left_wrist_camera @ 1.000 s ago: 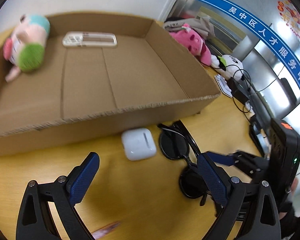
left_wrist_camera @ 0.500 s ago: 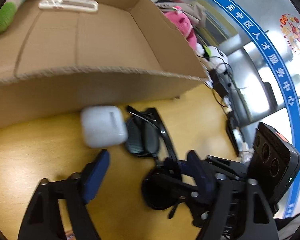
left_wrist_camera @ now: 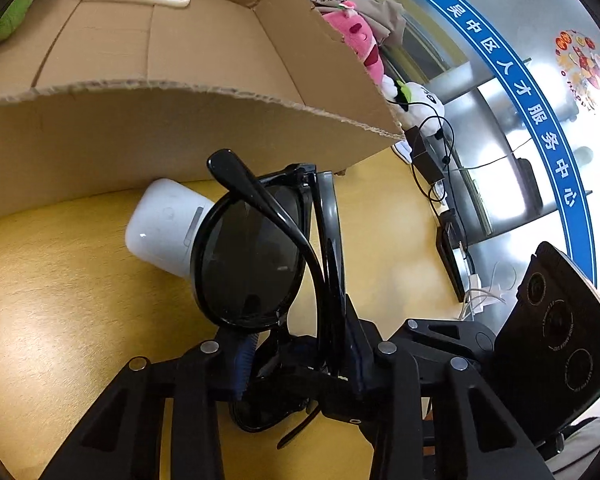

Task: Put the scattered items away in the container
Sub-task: 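Lift the sunglasses and carry them over the box with the right tool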

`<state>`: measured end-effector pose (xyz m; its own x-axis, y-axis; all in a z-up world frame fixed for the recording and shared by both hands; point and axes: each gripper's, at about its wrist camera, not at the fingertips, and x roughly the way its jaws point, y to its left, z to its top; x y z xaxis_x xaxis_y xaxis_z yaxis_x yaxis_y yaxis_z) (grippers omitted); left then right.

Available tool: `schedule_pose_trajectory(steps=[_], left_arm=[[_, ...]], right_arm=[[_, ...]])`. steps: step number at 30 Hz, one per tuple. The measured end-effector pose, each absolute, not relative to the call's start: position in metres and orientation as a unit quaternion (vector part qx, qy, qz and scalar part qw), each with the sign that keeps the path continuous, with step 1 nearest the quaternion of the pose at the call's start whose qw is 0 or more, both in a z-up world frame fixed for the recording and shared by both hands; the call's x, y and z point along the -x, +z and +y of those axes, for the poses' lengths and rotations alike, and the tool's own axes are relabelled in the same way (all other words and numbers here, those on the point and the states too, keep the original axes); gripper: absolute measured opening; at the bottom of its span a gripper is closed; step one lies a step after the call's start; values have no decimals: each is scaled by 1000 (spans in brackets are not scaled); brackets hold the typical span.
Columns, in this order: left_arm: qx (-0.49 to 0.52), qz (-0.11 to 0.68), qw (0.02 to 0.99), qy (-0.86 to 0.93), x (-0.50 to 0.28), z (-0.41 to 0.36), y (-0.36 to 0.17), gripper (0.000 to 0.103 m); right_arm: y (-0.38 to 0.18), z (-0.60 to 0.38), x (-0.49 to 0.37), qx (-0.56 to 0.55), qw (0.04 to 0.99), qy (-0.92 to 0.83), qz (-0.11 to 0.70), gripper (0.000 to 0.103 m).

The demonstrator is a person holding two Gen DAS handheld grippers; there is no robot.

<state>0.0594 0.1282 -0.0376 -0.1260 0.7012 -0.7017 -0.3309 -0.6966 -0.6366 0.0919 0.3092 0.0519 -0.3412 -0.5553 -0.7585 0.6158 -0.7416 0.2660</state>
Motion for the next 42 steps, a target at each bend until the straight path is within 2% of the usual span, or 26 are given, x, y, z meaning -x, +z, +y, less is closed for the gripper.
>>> schedule_pose_trajectory(steps=[11,25,31,42], left_arm=[[497,-126,348,785,-58,120,30,39],[426,-90,345,832,22,121,127,39],[418,-78,349,835,60,127,145,39],[446,-71,353,819,126,146,136,39]], right_arm=[[102,307,-86,-390,379,-839,32,9],[178,292,-5,-322,389,-862,44,9],[199,289,38,-316,382,-867,44,9],[194,292,87,-360,365,-858,28,9]])
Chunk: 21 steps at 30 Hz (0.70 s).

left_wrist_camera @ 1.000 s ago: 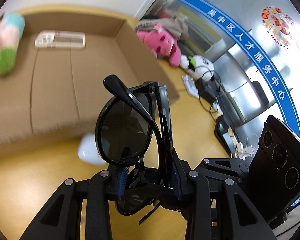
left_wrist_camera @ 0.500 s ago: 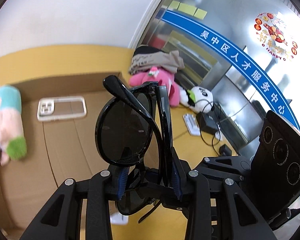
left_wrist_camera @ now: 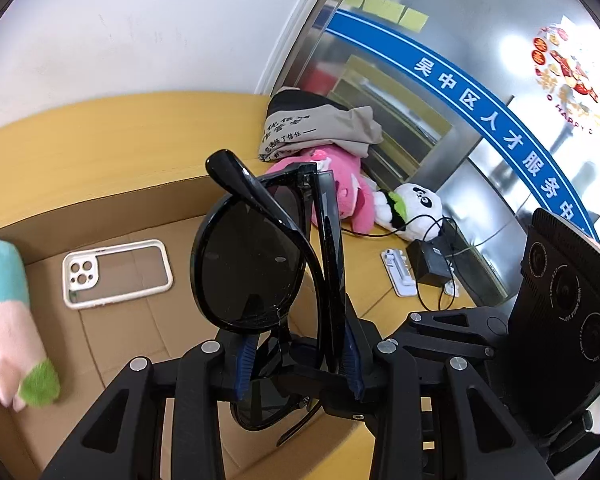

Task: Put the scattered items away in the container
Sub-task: 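Lift the sunglasses and carry them over the box with the right tool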

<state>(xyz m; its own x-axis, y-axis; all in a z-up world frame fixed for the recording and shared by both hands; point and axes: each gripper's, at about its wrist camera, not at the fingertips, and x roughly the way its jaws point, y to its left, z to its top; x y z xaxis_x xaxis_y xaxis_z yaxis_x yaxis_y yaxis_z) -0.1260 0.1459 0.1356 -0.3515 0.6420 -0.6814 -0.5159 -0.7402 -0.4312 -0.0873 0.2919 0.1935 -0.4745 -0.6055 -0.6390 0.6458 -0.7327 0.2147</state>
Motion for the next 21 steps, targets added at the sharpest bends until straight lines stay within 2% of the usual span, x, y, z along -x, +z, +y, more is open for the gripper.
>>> schedule_pose_trajectory(steps=[10,21], left_arm=[[495,-85,356,788,201,163,99,39],[569,-105,337,743,267,185,18,39]], right_arm=[[169,287,157,-427,334,-841,10,8],[102,283,230,-524,282,-804,-10,8]])
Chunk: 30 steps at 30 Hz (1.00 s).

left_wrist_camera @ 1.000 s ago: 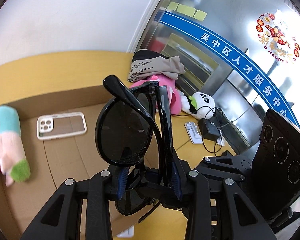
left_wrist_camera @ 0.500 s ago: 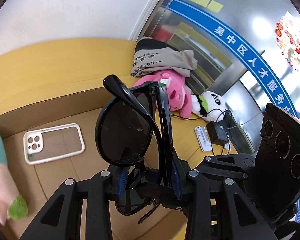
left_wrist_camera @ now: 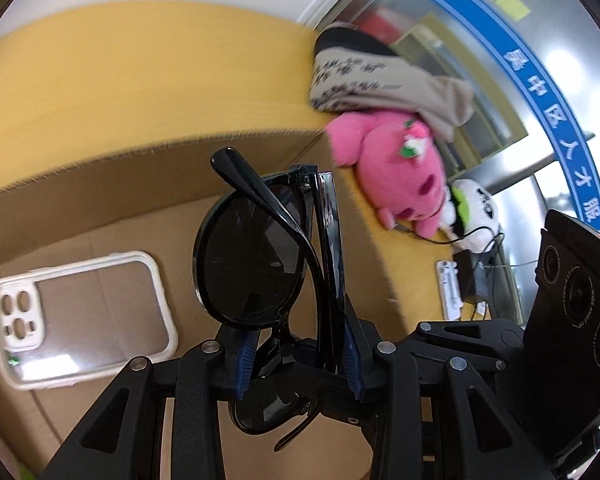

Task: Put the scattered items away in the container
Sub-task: 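Lift the sunglasses and carry them over the box with the right tool, then lower the sunglasses into the box and open the right tool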

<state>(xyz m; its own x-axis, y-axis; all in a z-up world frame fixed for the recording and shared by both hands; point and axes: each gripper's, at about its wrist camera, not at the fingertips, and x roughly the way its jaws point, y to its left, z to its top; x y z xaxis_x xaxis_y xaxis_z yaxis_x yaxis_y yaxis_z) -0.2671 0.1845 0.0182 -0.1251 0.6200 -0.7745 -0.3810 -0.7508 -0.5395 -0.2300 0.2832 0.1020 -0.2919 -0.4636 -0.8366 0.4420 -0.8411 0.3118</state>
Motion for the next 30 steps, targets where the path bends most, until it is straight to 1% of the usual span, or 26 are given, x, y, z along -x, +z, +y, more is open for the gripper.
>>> schedule_pose_trajectory(steps=[5,10,12,17,18,19,20,22,24,26,27,28,29,30], left_arm=[[592,-106,339,724,277,199,-10,39],[609,-106,323,717,286,207,-28,38],[608,-109,322,717,288,207,-29,38],[606,-108,317,721,288,207,-28,39],[605,-105,314,724,287,207,-27,41],[602,-98,310,729,286,208,-25,46],[600,-89,303,735,286,209,-23,55],[593,-70,284,751,283,205,-17,64],[584,-67,279,759,280,200,-10,64],[573,-66,271,770,277,193,-1,69],[568,-66,269,775,275,189,4,69],[561,-65,268,781,270,184,12,69],[554,-62,267,786,267,181,18,69],[546,-58,265,793,262,176,24,69]], right_arm=[[78,289,242,-557,249,-792,-7,8],[68,280,244,-572,224,-789,26,8],[66,276,244,-570,210,-793,41,8],[65,274,243,-571,197,-796,44,8],[65,274,242,-570,196,-797,46,8],[65,273,241,-568,194,-798,47,8],[65,273,240,-567,192,-800,50,8],[65,272,238,-563,186,-803,59,8],[68,272,235,-558,182,-807,62,9],[74,273,230,-549,178,-814,64,12],[79,273,227,-542,174,-819,67,16],[86,274,222,-532,173,-826,71,26],[94,274,216,-521,174,-832,73,31],[102,275,209,-510,174,-839,75,40]])
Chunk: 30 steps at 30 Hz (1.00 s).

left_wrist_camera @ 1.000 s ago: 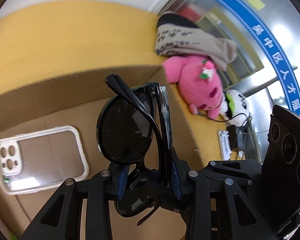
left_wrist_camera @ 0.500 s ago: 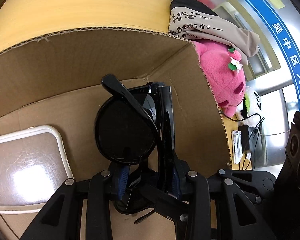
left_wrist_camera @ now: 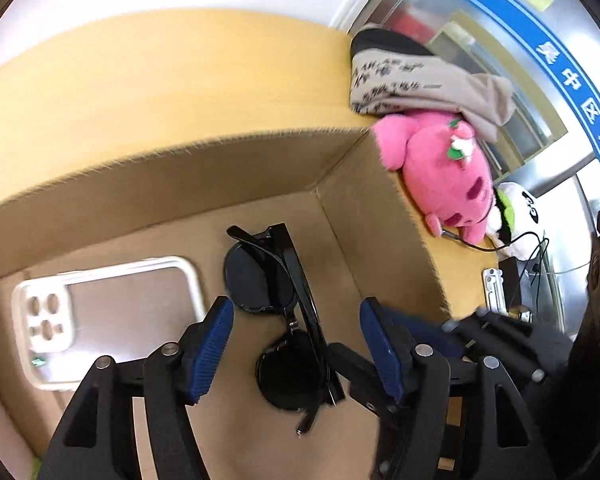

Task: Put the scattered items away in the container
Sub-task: 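Lower the sunglasses into the box and open the right tool, then reach the right tool down to the white earbud case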

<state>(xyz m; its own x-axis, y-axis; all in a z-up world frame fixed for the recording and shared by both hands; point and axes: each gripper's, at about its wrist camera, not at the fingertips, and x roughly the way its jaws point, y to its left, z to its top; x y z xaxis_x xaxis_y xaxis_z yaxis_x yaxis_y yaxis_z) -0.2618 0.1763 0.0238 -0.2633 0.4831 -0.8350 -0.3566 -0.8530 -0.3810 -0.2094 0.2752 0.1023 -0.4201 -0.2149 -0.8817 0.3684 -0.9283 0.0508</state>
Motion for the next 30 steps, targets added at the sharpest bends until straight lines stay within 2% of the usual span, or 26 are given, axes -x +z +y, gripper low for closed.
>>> schedule_pose_trajectory(steps=[3,7,10,13,21,30], left_arm=[[508,-34,254,822,237,160,51,71],[431,-5,226,874,183,129,96,84],[372,10,195,908,132,100,123,91],[323,13,145,935,77,71,138,103],[293,-1,93,952,-31,37,130,103],[288,-11,79,954,-66,32,120,103]], right_arm=[[127,274,180,-479,175,-857,74,58],[158,272,138,-432,181,-880,83,67],[162,275,120,-400,180,-896,74,75],[159,287,100,-374,176,-909,58,75],[172,288,33,-340,160,-924,71,75],[178,282,10,-327,167,-926,83,75]])
